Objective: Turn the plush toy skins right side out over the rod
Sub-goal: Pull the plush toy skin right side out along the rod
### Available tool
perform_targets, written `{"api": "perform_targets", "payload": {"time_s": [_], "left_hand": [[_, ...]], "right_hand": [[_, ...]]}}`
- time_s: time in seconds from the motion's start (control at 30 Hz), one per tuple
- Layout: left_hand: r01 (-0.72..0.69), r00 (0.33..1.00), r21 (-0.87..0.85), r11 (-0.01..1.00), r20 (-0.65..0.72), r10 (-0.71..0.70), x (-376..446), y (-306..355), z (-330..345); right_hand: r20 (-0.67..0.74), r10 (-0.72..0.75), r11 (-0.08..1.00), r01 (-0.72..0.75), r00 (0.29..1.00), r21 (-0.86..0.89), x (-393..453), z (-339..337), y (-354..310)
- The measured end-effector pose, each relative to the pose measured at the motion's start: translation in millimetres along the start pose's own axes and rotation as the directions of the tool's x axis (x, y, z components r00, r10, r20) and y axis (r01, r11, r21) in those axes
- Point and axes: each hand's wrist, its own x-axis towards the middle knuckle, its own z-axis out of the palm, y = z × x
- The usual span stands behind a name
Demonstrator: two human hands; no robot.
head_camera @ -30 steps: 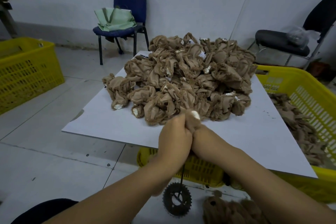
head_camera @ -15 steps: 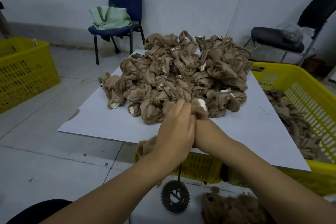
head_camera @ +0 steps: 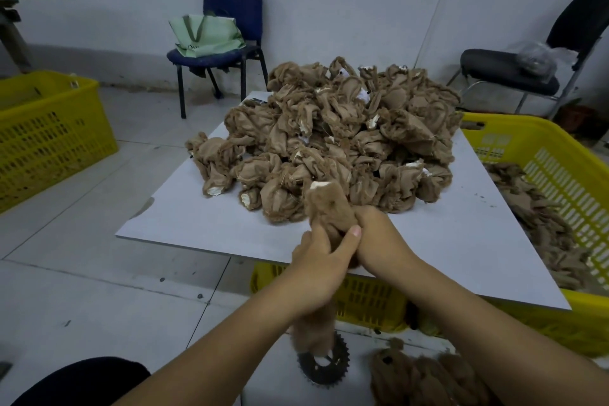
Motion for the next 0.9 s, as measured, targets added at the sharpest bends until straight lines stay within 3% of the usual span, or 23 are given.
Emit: {"api": "perform_targets", "payload": {"time_s": [0.1, 0.17, 0.23, 0.33, 0.43, 0.57, 0.67, 0.73, 0.83, 0.9], "left_hand": [[-0.008, 0.997, -0.05, 0.999, 0.075, 0.012, 1, -1, -7], [-0.137, 0.99, 0.016, 0.99, -0.04, 0.138, 2, 4, -14], [-0.283, 0.935, 0.133, 0.95, -0.182, 0.304, 2, 15, -19], [-0.389, 0.869, 0.087, 0.917, -0.296, 0.397, 6, 36, -25], [-0.341, 0.899, -0.117, 0.933, -0.332, 0.286, 13, 48, -31], [-0.239, 0.948, -0.361, 0.901, -0.287, 0.137, 21, 50, -34], [-0.182, 0.95, -0.445, 0.877, -0.309, 0.04, 30, 54, -39], [-0.173, 0.937, -0.476, 0.862, -0.35, -0.006, 36, 56, -41], [-0.172, 0.912, -0.461, 0.871, -0.409, -0.036, 43, 54, -41], [-0.139, 0.899, -0.44, 0.887, -0.432, -0.073, 46, 50, -36]], "right_hand": [[-0.025, 0.032, 0.996, -0.03, 0.999, 0.085, 1, -4, 1], [-0.02, 0.098, 0.974, -0.091, 0.995, 0.207, 1, -7, -5], [-0.01, 0.157, 0.918, -0.142, 0.988, 0.369, 1, -12, -11], [-0.016, 0.224, 0.773, -0.168, 0.974, 0.612, 3, -20, -15], [0.027, 0.283, 0.664, -0.216, 0.959, 0.715, 1, -23, -13], [0.145, 0.341, 0.691, -0.352, 0.929, 0.631, -4, -20, -10], [0.163, 0.357, 0.7, -0.379, 0.92, 0.605, -7, -19, -11], [0.082, 0.361, 0.705, -0.33, 0.929, 0.628, -8, -18, -13], [-0.174, 0.331, 0.78, -0.165, 0.927, 0.603, -7, -16, -13], [-0.209, 0.241, 0.828, -0.089, 0.948, 0.554, -6, -16, -15]]}}
